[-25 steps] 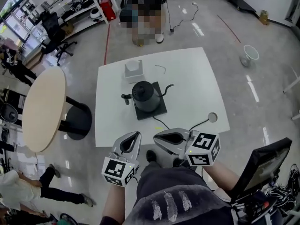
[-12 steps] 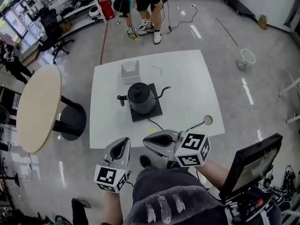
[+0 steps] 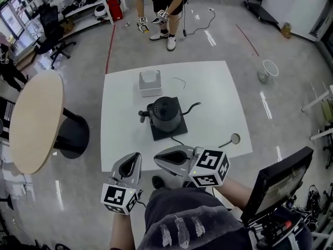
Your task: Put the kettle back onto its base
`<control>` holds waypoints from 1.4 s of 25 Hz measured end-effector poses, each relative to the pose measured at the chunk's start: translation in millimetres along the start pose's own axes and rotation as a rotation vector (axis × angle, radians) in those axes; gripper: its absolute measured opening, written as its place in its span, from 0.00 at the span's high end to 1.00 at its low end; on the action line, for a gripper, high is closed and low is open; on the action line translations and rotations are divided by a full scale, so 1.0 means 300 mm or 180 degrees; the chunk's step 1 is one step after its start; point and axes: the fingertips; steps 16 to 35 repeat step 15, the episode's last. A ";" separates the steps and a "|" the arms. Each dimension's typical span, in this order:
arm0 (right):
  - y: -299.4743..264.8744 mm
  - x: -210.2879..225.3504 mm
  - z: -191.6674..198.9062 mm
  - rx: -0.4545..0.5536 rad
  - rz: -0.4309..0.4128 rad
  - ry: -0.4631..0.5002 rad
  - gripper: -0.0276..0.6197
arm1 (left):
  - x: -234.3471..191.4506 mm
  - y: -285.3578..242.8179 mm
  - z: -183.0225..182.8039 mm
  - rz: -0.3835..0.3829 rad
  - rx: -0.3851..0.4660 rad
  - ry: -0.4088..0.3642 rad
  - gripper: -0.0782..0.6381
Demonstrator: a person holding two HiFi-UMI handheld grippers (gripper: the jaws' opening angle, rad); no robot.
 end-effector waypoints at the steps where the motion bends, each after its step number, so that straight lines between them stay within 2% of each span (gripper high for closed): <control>1: -0.023 -0.003 -0.006 -0.0019 0.0003 0.0003 0.95 | -0.023 0.004 0.008 0.0000 0.0003 0.0017 0.89; 6: -0.149 -0.004 -0.013 -0.0099 0.0025 0.0037 0.95 | -0.120 0.026 0.067 0.0065 0.0067 0.0141 0.89; 10: -0.226 0.002 -0.037 -0.0067 0.0081 0.0094 0.95 | -0.170 0.030 0.080 0.0226 0.0176 0.0117 0.89; 15: -0.296 0.008 -0.055 -0.0081 0.0138 0.0074 0.95 | -0.210 0.031 0.107 0.0344 0.0121 0.0040 0.89; 35: -0.296 0.008 -0.055 -0.0081 0.0138 0.0074 0.95 | -0.210 0.031 0.107 0.0344 0.0121 0.0040 0.89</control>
Point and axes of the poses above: the fingertips, and each gripper's own axes: y backward along the fingers, x to its right, z out of its underside, and after that the axes turned 15 degrees about -y, right-handed
